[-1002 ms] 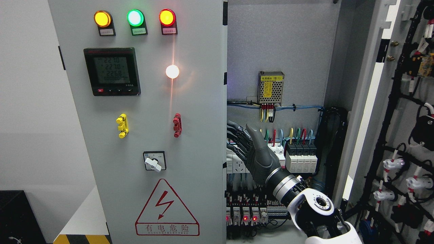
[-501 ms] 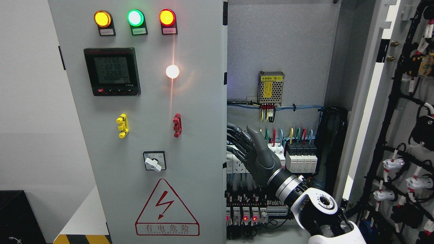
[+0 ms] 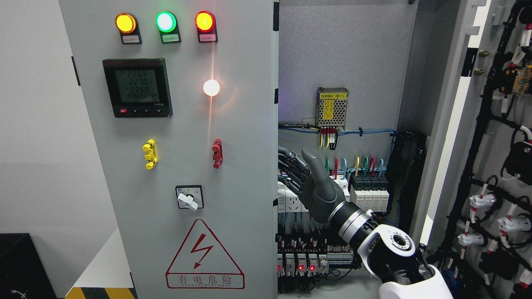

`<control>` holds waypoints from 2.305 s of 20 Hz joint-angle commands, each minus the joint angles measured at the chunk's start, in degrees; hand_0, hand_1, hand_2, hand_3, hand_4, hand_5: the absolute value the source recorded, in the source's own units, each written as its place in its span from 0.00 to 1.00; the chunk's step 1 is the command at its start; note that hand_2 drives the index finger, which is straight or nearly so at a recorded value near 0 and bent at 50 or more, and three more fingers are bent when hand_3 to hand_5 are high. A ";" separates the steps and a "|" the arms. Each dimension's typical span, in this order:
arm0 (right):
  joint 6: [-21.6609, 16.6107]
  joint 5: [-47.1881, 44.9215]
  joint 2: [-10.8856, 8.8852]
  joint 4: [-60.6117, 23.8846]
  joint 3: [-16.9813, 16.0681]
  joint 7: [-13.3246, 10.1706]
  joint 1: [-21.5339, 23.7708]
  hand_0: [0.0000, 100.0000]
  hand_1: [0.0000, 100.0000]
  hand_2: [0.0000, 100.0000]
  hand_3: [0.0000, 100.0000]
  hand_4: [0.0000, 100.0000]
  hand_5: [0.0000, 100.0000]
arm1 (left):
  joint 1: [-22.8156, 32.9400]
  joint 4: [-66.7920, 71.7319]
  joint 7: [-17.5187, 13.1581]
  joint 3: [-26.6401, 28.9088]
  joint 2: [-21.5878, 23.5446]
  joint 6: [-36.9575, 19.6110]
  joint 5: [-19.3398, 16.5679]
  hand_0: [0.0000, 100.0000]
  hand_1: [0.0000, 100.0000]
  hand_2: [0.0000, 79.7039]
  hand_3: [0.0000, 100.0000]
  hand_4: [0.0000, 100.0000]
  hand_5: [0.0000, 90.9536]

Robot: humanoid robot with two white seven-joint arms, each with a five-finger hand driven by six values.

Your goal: Open door with both hands

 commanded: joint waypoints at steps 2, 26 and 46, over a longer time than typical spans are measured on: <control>0.08 -0.08 -0.15 1.23 0.36 0.10 -0.61 0.19 0.00 0.00 0.00 0.00 0.00 | 0.00 0.71 -0.01 -0.79 -0.02 0.05 0.62 0.00 0.00 0.00 0.00 0.00 0.00; 0.08 -0.08 -0.06 5.27 -0.08 7.57 -2.80 0.19 0.00 0.00 0.00 0.00 0.00 | 0.00 0.71 -0.01 -0.79 -0.02 0.05 0.62 0.00 0.00 0.00 0.00 0.00 0.00; 0.08 -0.08 -0.06 5.80 -0.17 10.56 -4.03 0.19 0.00 0.00 0.00 0.00 0.00 | 0.00 0.71 -0.01 -0.71 -0.02 0.05 0.62 0.00 0.00 0.00 0.00 0.00 0.00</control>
